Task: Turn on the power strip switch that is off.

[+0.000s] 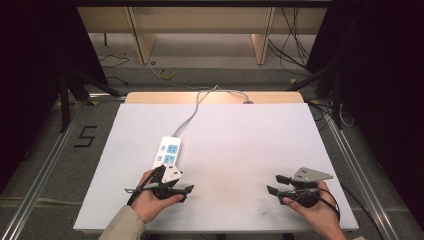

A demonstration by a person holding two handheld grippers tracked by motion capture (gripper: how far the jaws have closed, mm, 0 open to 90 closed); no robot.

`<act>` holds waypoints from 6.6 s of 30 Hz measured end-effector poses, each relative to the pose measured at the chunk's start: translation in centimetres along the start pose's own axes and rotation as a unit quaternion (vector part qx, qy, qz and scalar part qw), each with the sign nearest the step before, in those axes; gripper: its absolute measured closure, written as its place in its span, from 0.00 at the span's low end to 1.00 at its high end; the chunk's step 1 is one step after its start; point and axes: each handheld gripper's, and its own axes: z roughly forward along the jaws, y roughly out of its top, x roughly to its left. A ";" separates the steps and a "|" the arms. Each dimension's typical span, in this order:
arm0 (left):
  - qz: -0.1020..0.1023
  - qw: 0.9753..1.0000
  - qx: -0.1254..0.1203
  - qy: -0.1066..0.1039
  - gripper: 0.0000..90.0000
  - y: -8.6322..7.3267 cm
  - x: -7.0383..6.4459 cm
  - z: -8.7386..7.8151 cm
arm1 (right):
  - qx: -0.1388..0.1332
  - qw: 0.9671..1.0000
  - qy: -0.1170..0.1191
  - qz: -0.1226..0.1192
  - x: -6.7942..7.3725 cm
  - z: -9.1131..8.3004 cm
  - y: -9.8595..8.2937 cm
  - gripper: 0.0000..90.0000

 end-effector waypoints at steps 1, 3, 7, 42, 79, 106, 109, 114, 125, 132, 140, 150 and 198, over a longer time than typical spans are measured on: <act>0.000 1.000 -0.003 0.003 0.47 0.0 0.0 -0.1 | 0.002 1.000 0.000 -0.001 0.0 0.0 0.0 0.52; -0.001 1.000 -0.002 0.005 0.53 0.0 0.1 -0.1 | 0.004 1.000 0.001 -0.002 0.2 0.1 0.0 0.54; -0.001 1.000 0.001 0.015 0.68 0.0 0.3 -0.5 | 0.008 1.000 0.000 -0.005 0.2 0.1 0.1 0.59; -0.031 0.997 0.051 0.054 1.00 1.5 2.0 -2.0 | 0.012 1.000 0.005 -0.001 0.2 0.2 0.0 0.59; -0.054 0.991 0.094 0.075 1.00 2.1 3.9 -2.2 | 0.011 1.000 0.004 0.000 0.2 0.2 0.0 0.57; -0.077 0.988 0.107 0.082 1.00 2.2 5.3 -3.0 | 0.012 1.000 0.007 0.001 0.1 0.2 0.0 0.55; -0.078 0.987 0.110 0.082 1.00 2.3 5.5 -3.1 | 0.011 1.000 0.007 0.001 0.1 0.2 0.0 0.55; -0.080 0.987 0.112 0.085 1.00 2.3 5.5 -3.2 | 0.012 1.000 0.006 0.003 0.1 0.2 0.0 0.55; -0.087 0.984 0.123 0.091 1.00 2.4 6.0 -3.4 | 0.012 1.000 0.006 0.003 0.1 0.2 0.0 0.55; -0.093 0.983 0.127 0.092 1.00 2.3 6.3 -3.4 | 0.010 1.000 0.005 0.002 0.0 0.2 0.0 0.55; -0.097 0.982 0.130 0.095 1.00 2.4 6.6 -3.5 | 0.010 1.000 0.004 0.002 0.0 0.2 0.0 0.55; -0.106 0.980 0.137 0.097 1.00 2.5 6.8 -3.5 | 0.010 1.000 0.004 0.002 0.0 0.2 0.0 0.54; -0.128 0.966 0.192 0.114 1.00 2.8 7.6 -1.9 | 0.010 1.000 0.003 0.004 -0.1 0.1 0.0 0.54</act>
